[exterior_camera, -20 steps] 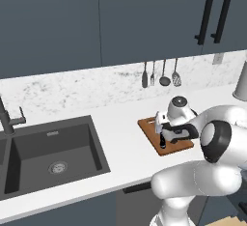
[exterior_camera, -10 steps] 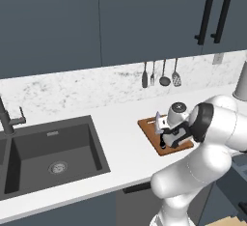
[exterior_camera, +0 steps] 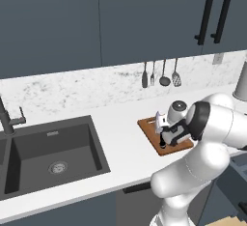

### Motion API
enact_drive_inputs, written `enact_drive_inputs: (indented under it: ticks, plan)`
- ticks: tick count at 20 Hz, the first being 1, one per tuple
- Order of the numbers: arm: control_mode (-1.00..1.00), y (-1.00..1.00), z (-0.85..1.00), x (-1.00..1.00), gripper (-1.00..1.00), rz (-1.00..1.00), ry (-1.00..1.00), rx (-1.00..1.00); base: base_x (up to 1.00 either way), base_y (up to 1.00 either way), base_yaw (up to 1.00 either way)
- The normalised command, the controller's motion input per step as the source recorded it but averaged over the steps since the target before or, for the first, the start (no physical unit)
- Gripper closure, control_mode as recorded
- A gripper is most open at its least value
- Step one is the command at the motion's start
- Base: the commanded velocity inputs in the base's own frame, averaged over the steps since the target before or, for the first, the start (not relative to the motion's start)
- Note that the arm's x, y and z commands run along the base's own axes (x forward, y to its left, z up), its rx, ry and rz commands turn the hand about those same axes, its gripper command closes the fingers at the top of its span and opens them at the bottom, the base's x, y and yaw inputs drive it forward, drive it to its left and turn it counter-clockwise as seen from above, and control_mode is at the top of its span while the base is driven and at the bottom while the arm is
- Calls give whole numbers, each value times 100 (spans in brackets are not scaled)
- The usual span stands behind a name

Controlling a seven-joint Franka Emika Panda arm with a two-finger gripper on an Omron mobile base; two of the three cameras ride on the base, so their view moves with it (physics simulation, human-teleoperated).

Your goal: Pick up the knife from the drawer and place it on the cutting board. Then place the meat from the plate to the cutting board.

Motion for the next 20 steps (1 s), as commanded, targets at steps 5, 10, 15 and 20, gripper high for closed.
enact_drive_inputs:
  ticks: [5, 10, 15, 20]
  plan:
    - [-100, 0, 19, -4, -100, 0, -4, 0, 0, 0, 0]
    - [-100, 0, 43, -26, -100, 0, -11, 0, 0, 0, 0]
    - [-100, 0, 62, -60, -100, 0, -11, 0, 0, 0, 0]
    - [-100, 0, 98, -62, -100, 0, -14, 6, 0, 0, 0]
